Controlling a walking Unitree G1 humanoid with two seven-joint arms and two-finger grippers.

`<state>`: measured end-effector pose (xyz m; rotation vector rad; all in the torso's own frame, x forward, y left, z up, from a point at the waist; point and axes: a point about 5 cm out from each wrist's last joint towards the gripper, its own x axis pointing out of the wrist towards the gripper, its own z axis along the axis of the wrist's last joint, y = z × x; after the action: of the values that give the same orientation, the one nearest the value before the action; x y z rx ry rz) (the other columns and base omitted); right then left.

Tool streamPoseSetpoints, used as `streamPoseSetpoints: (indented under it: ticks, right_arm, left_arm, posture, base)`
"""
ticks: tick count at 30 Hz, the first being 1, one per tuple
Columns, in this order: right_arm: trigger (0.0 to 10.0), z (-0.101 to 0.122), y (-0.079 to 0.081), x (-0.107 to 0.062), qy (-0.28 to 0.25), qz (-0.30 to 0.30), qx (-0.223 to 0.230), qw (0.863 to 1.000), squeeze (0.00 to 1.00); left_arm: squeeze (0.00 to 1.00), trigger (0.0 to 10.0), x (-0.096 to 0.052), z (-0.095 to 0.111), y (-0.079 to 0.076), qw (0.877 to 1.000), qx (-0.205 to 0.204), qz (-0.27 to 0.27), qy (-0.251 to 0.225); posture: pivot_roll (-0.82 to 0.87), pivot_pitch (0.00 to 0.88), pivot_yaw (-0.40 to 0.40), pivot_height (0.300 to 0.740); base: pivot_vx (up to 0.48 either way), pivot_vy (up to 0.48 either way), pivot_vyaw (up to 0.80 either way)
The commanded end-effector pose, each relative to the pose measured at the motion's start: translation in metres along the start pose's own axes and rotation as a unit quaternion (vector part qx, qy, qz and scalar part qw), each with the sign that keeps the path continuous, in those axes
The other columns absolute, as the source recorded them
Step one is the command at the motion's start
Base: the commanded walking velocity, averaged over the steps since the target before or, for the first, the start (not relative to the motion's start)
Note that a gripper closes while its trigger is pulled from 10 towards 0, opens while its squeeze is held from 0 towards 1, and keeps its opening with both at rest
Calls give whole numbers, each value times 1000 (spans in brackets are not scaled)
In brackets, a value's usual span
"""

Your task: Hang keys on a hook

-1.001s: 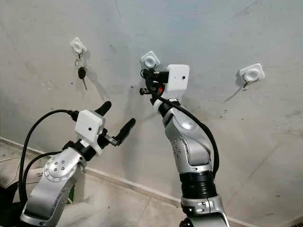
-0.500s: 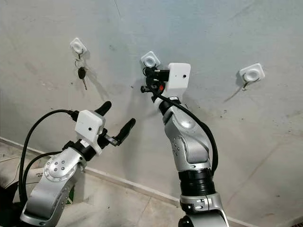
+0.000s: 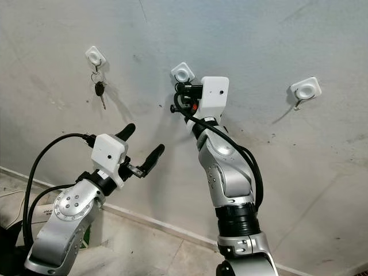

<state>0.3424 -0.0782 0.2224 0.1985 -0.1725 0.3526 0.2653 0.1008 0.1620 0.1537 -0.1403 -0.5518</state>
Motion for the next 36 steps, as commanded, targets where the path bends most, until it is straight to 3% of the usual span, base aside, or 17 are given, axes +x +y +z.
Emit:
streamPoseSetpoints:
  ticks: [1, 18, 36]
  right_arm:
    - [10000, 1, -1, 2, 6, -10, -10, 1000, 0]
    - [10000, 2, -15, 1, 13, -57, -47, 997, 0]
    - [10000, 3, -20, -11, 7, -60, -69, 996, 0]
  left_arm:
    - [0, 10000, 0, 1, 2, 1000, 2, 3, 1]
    - [0, 10000, -1, 0, 2, 1000, 1, 2, 4]
    - [0, 10000, 0, 0, 2, 1000, 1, 2, 4]
  posture:
    - [100, 0, 34, 740]
    - [99, 0, 34, 740]
    - [93, 0, 34, 740]
  base:
    - [0, 0, 0]
    - [0, 0, 0]
    - [0, 0, 0]
